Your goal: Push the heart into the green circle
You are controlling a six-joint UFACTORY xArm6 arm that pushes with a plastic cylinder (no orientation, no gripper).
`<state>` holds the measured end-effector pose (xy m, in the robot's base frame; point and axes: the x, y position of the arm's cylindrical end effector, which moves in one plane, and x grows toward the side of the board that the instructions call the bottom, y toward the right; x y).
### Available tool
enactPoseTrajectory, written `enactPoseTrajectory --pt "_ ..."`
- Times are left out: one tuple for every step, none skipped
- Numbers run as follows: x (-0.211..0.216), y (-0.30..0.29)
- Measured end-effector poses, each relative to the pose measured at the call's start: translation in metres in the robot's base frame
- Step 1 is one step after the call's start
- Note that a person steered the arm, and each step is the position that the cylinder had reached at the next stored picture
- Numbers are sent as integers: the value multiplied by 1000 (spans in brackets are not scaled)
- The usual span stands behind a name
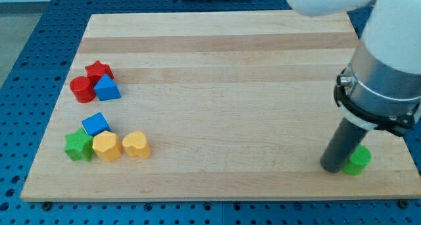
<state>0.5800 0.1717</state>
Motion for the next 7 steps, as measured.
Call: enactPoseTrajectory --pt "0 14" --pt "0 29" --pt "0 35" --pt "0 35" --pt "-3 14" --pt "-3 -43" --pt "2 -112"
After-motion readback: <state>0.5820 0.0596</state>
